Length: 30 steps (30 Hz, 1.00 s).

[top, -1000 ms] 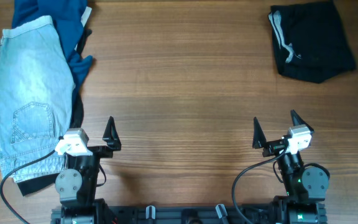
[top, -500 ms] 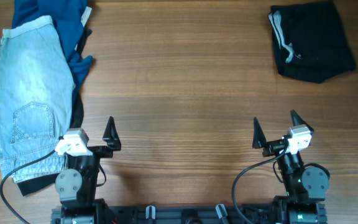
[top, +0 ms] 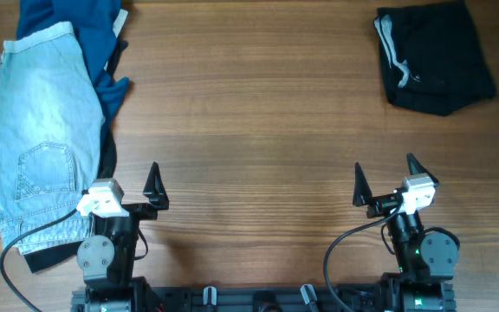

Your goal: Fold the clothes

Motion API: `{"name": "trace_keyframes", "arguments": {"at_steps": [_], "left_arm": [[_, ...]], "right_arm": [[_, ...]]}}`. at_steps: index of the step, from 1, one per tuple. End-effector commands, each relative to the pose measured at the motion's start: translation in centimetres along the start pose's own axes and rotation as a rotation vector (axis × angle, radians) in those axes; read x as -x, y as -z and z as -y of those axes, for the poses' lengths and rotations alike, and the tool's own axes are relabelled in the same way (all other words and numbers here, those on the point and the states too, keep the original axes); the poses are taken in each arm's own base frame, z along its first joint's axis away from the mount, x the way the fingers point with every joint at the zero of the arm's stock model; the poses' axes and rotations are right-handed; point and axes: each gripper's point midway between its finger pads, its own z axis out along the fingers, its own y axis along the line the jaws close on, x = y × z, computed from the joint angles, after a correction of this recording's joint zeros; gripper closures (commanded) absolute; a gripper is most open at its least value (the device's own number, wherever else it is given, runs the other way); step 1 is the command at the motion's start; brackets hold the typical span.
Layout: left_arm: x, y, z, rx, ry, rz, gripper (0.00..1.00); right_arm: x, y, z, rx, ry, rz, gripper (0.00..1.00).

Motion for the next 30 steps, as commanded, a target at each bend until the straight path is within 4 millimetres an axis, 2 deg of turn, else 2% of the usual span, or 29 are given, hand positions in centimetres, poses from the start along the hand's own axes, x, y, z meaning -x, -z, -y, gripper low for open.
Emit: {"name": "trace_keyframes", "arguments": {"at_steps": [1, 7, 11, 14, 17, 20, 25, 28, 30], "left_arm": [[-0.2, 0.0, 0.2, -0.012, 0.009, -0.004, 0.00], [-0.1, 0.0, 0.2, -0.015, 0.010, 0.000, 0.00], [0.9, 0.1, 0.9, -0.045, 0.057, 0.024, 0.00], [2.5, 0.5, 2.0, -0.083, 0.053, 0.038, 0.00], [3.8, 0.7, 2.3, -0.070, 0.060, 0.007, 0.00], [4.8, 0.5, 2.5, -0.055, 0.065, -0.044, 0.00], [7.0, -1.2, 2.8, -0.026, 0.081, -0.143, 0.00], [8.3, -2.8, 3.0, 0.005, 0.098, -0.248, 0.00], [9.0, -3.8, 3.0, 0.027, 0.106, -0.325, 0.00]], "right_arm": [[-0.2, 0.0, 0.4, -0.020, 0.008, -0.004, 0.00], [0.3, 0.0, 0.8, -0.045, 0.006, 0.014, 0.00], [2.7, 0.2, -0.3, 0.019, 0.033, 0.111, 0.00], [4.9, 0.5, 0.1, -0.010, 0.042, 0.156, 0.00], [7.3, 0.9, 1.2, -0.073, 0.046, 0.189, 0.00], [9.4, 0.8, 1.4, -0.079, 0.048, 0.197, 0.00], [12.3, -1.0, 1.1, -0.029, 0.040, 0.148, 0.00], [14.6, -3.1, 0.6, 0.034, 0.035, 0.109, 0.00], [15.4, -4.9, 0.2, 0.084, 0.023, 0.058, 0.00]]}}
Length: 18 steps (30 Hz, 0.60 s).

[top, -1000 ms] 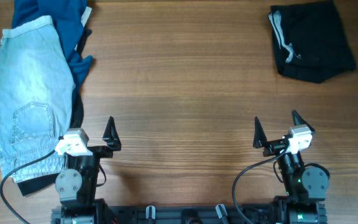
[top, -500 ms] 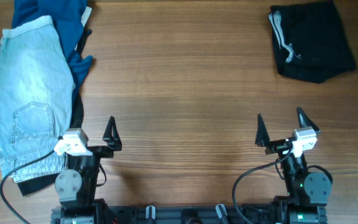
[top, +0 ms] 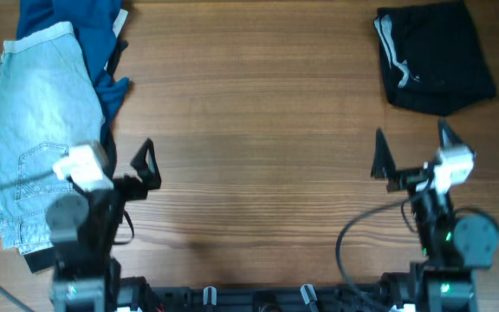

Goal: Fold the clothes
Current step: 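Reach the left gripper to the denim shorts on the pile and grasp them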

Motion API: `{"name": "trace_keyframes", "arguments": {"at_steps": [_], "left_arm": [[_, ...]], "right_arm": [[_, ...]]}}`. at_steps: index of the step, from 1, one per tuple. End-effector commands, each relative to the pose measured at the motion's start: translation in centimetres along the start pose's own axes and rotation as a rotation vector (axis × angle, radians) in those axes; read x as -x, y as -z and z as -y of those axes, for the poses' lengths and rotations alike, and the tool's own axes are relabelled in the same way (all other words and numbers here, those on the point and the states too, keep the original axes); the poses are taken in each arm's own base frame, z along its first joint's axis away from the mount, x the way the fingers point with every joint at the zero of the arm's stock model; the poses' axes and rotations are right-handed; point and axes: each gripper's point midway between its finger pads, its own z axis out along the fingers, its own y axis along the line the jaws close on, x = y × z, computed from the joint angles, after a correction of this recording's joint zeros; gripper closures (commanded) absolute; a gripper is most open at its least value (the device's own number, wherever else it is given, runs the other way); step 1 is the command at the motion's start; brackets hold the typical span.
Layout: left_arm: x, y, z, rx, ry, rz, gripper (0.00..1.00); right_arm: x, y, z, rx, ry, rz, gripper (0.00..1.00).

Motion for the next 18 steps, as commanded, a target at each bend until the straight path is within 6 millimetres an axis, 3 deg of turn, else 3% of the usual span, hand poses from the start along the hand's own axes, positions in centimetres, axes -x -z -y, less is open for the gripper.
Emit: {"name": "trace_keyframes", "arguments": {"at_steps": [1, 3, 4, 8, 12, 18], "left_arm": [[3.0, -1.5, 0.9, 0.023, 0.020, -0.113, 0.00], [3.9, -2.5, 1.0, 0.053, 0.038, -0.206, 0.00], [4.2, -3.2, 1.0, 0.080, 0.031, -0.304, 0.00], [4.5, -4.7, 0.8, 0.123, 0.011, -0.493, 0.00], [4.2, -7.0, 0.3, 0.146, 0.029, -0.577, 0.00], [1.5, -9.9, -1.6, 0.181, 0.063, -0.671, 0.00]], "right_arm": [[2.4, -3.3, -1.2, 0.119, -0.014, -0.062, 0.00], [2.1, -5.4, -1.4, 0.165, -0.041, -0.149, 0.00], [1.2, -7.5, -1.5, 0.199, -0.078, -0.261, 0.00], [-0.7, -10.6, -0.9, 0.206, -0.143, -0.468, 0.00], [-2.1, -12.7, -0.7, 0.219, -0.192, -0.611, 0.00], [-5.6, -14.4, -1.2, 0.235, -0.312, -0.715, 0.00]]}}
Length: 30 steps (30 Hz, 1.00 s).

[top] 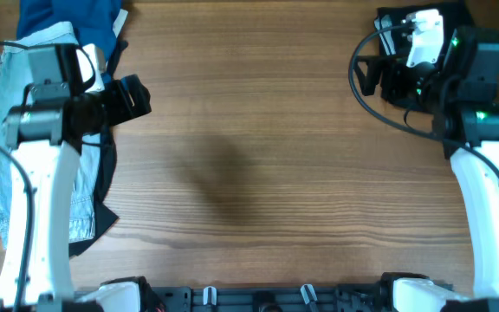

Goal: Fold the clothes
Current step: 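Reach the left gripper to the denim shorts on the pile and grasp them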

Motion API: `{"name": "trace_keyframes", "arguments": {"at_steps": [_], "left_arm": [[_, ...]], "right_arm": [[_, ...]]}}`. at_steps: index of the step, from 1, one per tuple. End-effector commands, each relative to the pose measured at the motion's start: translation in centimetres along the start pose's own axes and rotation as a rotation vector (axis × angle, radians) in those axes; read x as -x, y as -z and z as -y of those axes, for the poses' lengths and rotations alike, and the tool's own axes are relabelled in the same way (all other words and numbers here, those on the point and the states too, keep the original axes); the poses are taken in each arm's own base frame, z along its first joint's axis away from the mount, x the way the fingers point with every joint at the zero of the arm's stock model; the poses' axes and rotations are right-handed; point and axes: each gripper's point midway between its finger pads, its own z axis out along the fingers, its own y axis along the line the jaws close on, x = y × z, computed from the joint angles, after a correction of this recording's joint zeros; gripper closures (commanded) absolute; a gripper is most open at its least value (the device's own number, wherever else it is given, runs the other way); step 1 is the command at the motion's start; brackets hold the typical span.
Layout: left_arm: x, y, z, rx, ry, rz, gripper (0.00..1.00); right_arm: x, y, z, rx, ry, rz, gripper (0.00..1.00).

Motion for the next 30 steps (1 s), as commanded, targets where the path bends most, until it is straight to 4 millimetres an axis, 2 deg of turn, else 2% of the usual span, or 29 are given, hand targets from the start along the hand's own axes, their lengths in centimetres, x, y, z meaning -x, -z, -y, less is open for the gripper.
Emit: {"name": "trace_keyframes", "arguments": {"at_steps": [1, 5, 6, 12, 15, 17, 20, 23, 26, 30], "left_arm": [[0.2, -1.6, -0.9, 0.010, 0.013, -0.040, 0.00], [0.9, -1.4, -4.7, 0.062, 0.134, -0.029, 0.00], [1.2, -1.0, -6.2, 0.082, 0.179, -0.017, 0.00], [2.0, 1.5, -17.5, 0.281, 0.419, 0.072, 0.03], [1.8, 2.0, -22.8, 0.391, 0.504, 0.099, 0.02], [1.5, 1.8, -25.3, 0.424, 0.535, 0.101, 0.01], [0.8, 0.9, -29.7, 0.455, 0.564, 0.096, 0.02], [-0.5, -1.3, -33.6, 0.417, 0.635, 0.081, 0.02], [-2.5, -3.3, -36.0, 0.408, 0.617, 0.020, 0.02], [-3.9, -5.8, -37.4, 0.398, 0.509, -0.049, 0.05]], "right_arm": [[-0.5, -1.4, -0.1, 0.041, -0.128, -0.038, 0.00], [-1.0, -2.0, -0.3, 0.066, -0.184, -0.058, 0.00], [-1.0, -2.0, -0.3, 0.066, -0.185, -0.059, 0.00], [-1.0, -2.0, -0.4, 0.067, -0.184, -0.060, 0.00], [-1.1, -2.1, -0.6, 0.072, -0.182, -0.064, 0.00], [-1.2, -2.2, -0.6, 0.072, -0.184, -0.067, 0.00], [-1.3, -2.3, -0.6, 0.071, -0.215, -0.072, 0.00], [-1.6, -2.3, -0.6, 0.071, -0.217, -0.081, 0.00], [-2.0, -2.3, -0.6, 0.069, -0.215, -0.098, 0.00], [-2.4, -2.2, -0.5, 0.065, -0.212, -0.115, 0.01]]}}
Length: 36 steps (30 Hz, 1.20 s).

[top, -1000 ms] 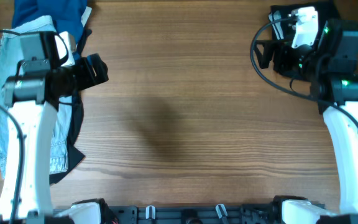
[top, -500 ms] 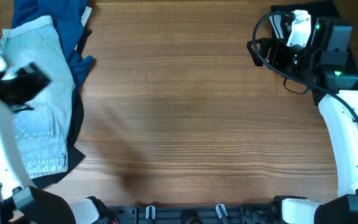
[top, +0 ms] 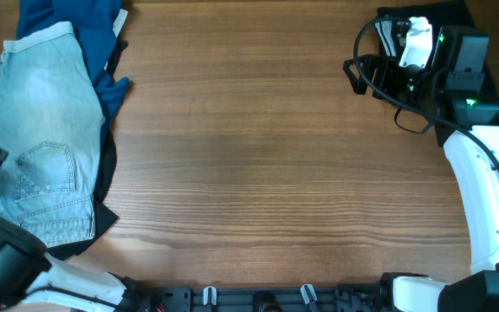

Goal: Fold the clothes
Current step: 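Reach the left gripper to the denim shorts on the pile and grasp them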

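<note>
Light blue denim shorts (top: 46,139) lie flat on a pile of darker blue clothes (top: 68,22) at the table's left side. A folded black garment (top: 483,82) sits at the far right, mostly hidden under my right arm. My right gripper (top: 353,74) hangs just left of that garment, over bare wood, its fingers apart and empty. My left arm enters from the bottom left corner. Its gripper shows as a dark shape at the frame's left edge over the shorts' hem side, too cut off to read.
The wooden table (top: 249,165) stretches between the two clothes piles. The right arm's black cable (top: 405,117) loops beside the wrist. The arm bases line the front edge (top: 258,299).
My left arm has moved from above the upper part of the shorts down to the bottom left corner. The right gripper has shifted slightly left beside the black garment. The clothes lie unchanged.
Both grippers first stood open near the front edge at rest. Then each had moved outward and forward. A second ago the left was above the denim shorts and the right at the black garment. Now the left sits at the frame's left edge; no garment has moved.
</note>
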Motion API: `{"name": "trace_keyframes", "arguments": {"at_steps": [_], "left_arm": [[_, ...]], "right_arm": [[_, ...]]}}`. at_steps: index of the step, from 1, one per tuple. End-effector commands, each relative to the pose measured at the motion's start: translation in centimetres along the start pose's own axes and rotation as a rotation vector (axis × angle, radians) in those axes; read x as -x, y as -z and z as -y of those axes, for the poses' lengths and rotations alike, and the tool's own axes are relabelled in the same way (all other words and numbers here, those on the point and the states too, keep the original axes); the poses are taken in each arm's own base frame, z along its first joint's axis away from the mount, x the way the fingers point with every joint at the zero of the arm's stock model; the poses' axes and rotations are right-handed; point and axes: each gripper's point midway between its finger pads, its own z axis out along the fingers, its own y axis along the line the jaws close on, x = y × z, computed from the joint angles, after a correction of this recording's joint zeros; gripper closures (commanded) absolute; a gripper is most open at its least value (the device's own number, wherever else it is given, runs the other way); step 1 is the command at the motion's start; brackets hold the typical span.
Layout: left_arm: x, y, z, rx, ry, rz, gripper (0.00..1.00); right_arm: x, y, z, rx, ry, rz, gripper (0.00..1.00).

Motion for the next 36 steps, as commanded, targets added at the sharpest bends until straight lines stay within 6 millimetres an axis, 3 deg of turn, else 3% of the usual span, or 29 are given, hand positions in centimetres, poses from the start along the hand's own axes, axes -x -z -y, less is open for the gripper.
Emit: {"name": "trace_keyframes", "arguments": {"at_steps": [1, 5, 8, 10, 11, 15, 18, 20, 22, 23, 27, 31, 34, 36], "left_arm": [[-0.1, -2.4, 0.4, -0.034, -0.175, -0.023, 0.06], [0.3, -4.0, 0.4, -0.049, -0.202, -0.011, 0.12], [0.8, -4.3, 0.8, -0.067, -0.206, 0.009, 0.23], [1.1, -4.2, 0.9, -0.068, -0.200, 0.022, 0.48], [1.1, -4.2, 1.0, -0.072, -0.201, 0.025, 0.51], [1.3, -3.9, 1.5, -0.100, -0.158, 0.029, 0.51], [1.2, -3.6, 2.0, -0.130, -0.118, 0.024, 0.61], [0.8, -3.6, 2.4, -0.149, -0.118, 0.011, 0.71], [0.8, -3.6, 2.8, -0.156, -0.124, 0.010, 0.89], [0.9, -3.2, 3.5, -0.179, -0.127, 0.016, 0.96], [2.1, -1.2, 5.9, -0.252, -0.070, 0.051, 0.96], [2.8, 3.0, 10.4, -0.370, -0.135, 0.109, 0.96], [1.8, 7.3, 14.4, -0.424, -0.185, 0.138, 0.96], [-0.3, 10.2, 17.5, -0.478, -0.240, 0.126, 0.96]], "right_arm": [[0.1, -0.1, -0.6, 0.022, 0.012, -0.009, 0.00], [-0.1, -0.1, -0.5, 0.018, 0.013, -0.016, 0.00], [0.0, -0.1, -0.5, 0.018, 0.013, -0.015, 0.00], [0.0, -0.1, -0.5, 0.018, 0.011, -0.014, 0.01], [0.0, -0.1, -0.5, 0.018, 0.011, -0.014, 0.00], [0.0, -0.1, -0.5, 0.018, 0.013, -0.011, 0.00], [0.0, -0.1, -0.5, 0.019, 0.013, -0.011, 0.01], [0.1, -0.1, -0.5, 0.019, 0.013, -0.011, 0.01], [0.1, -0.1, -0.5, 0.018, 0.014, -0.010, 0.00], [0.1, -0.1, -0.5, 0.018, 0.014, -0.009, 0.01], [0.1, -0.1, -0.5, 0.019, 0.015, -0.007, 0.00], [0.2, -0.1, -0.5, 0.019, 0.015, -0.007, 0.00], [0.3, -0.1, -0.5, 0.020, 0.016, -0.003, 0.01], [0.2, 0.0, -0.5, 0.019, 0.001, -0.004, 0.00]]}}
